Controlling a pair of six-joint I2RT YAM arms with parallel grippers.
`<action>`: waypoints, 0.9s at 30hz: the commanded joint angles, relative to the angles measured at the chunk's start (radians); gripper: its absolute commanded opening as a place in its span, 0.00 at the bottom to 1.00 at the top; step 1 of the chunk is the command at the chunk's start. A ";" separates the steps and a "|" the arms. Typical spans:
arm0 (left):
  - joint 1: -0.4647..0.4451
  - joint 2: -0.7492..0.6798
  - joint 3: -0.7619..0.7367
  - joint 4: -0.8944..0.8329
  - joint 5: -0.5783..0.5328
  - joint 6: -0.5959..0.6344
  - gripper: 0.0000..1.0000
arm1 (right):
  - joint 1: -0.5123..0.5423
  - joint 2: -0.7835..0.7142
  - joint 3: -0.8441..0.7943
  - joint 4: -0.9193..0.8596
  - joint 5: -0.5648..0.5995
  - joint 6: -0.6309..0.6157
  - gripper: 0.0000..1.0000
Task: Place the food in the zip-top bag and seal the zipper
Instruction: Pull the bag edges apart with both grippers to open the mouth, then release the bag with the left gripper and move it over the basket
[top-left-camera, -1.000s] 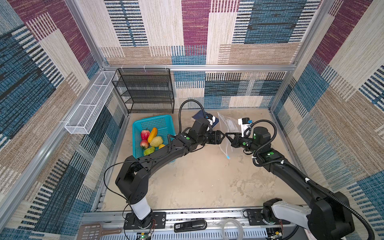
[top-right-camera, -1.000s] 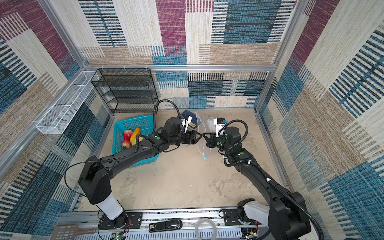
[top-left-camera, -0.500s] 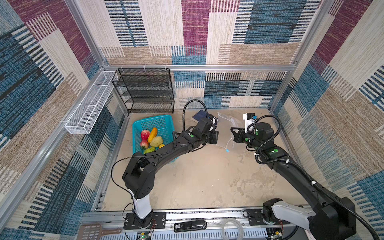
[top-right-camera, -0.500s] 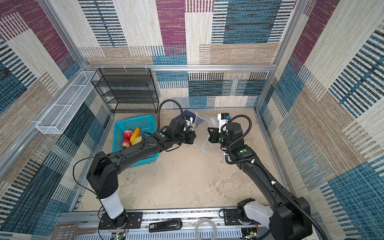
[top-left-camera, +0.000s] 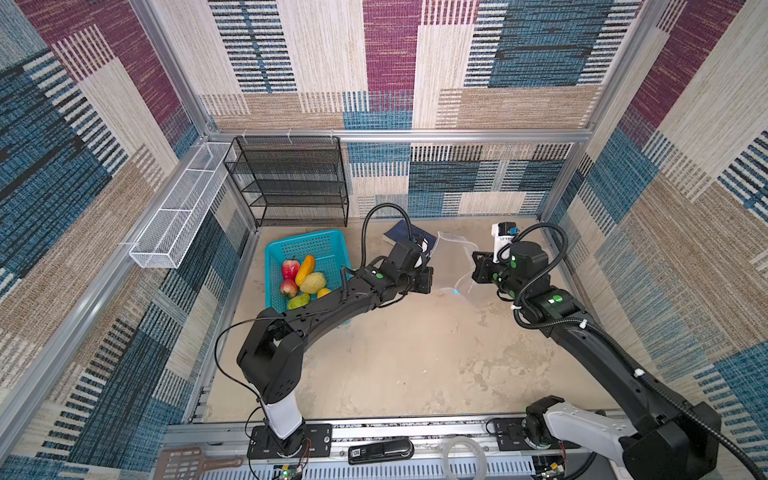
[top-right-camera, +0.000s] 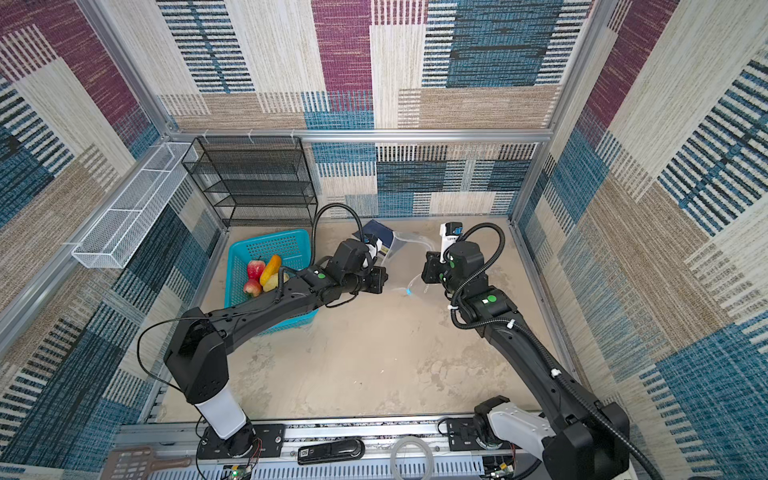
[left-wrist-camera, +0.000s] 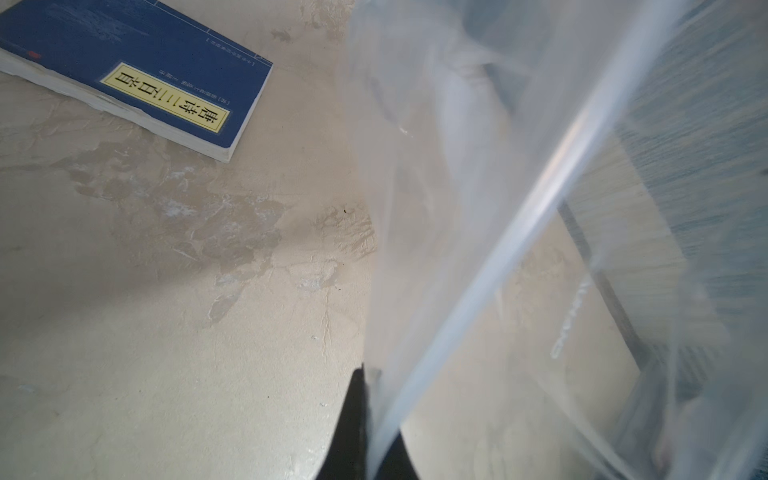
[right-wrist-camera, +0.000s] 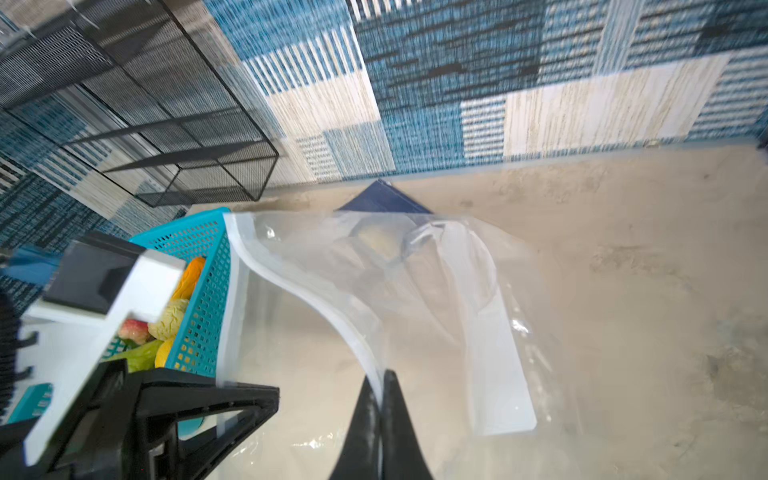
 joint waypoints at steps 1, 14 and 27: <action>0.019 0.005 -0.028 0.024 0.026 -0.011 0.00 | 0.003 0.024 -0.038 0.086 -0.124 0.049 0.00; 0.074 -0.108 -0.058 -0.115 -0.068 0.047 0.58 | 0.004 0.114 -0.081 0.294 -0.357 0.149 0.00; 0.335 -0.485 -0.329 -0.159 -0.087 0.059 0.68 | 0.004 0.136 -0.100 0.338 -0.364 0.165 0.00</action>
